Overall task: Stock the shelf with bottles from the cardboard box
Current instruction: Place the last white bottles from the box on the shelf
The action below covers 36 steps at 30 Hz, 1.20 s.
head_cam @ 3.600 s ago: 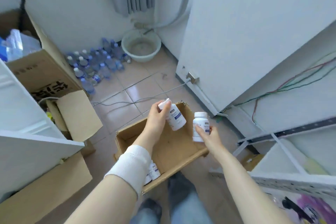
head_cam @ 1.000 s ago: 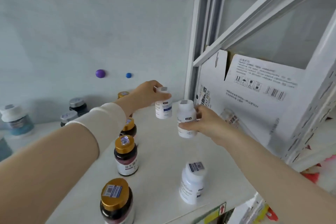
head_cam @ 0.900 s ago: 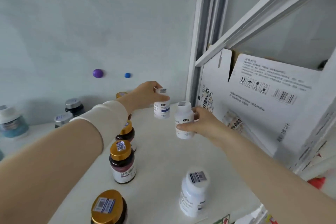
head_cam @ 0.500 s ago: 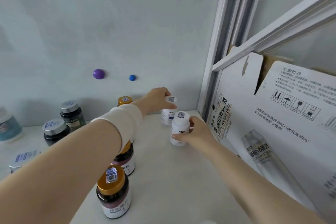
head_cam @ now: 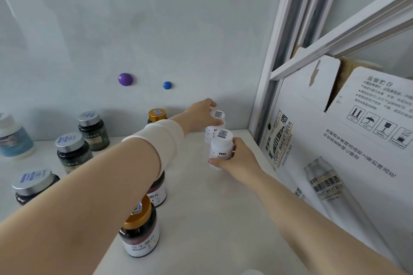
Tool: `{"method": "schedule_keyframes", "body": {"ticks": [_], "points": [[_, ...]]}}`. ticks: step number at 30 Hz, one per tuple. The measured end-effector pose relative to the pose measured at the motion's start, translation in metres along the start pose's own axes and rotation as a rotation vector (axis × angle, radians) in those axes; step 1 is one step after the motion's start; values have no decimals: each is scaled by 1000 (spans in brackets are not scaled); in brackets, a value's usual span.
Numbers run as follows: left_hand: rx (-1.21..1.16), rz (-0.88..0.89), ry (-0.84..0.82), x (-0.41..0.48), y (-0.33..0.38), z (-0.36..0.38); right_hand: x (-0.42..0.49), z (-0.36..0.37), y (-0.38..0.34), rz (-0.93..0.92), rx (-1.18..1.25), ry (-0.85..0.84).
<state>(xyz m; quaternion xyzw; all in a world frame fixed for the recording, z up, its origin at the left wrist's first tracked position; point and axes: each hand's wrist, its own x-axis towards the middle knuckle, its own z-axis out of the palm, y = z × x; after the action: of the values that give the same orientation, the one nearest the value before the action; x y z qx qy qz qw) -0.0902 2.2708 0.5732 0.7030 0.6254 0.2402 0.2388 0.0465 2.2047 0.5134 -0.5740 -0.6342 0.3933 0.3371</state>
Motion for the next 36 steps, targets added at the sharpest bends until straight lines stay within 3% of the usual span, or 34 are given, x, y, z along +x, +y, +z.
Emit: {"method": "schedule_keyframes", "body": {"ticks": [4,10,17,26,33,36], "points": [[92,2,73,-24,7,-24,-7,-17,-22,-39,-49,2],[699,46,204,-106,15,-76,-41,-40,-77,-219,-295,44],[1050,-107,259,-241,-9,-119,-108,15,-130,-533,-695,-17],[1226,-421,318,-433,-88,-209,-213,188,-226,-892,-756,-193],[1269,-737,325,-626,-205,-288,-325,382,-316,-1170,-751,-328],[1279,-898,229,-716,-262,-311,-378,471,-343,-1235,-749,-421]]}}
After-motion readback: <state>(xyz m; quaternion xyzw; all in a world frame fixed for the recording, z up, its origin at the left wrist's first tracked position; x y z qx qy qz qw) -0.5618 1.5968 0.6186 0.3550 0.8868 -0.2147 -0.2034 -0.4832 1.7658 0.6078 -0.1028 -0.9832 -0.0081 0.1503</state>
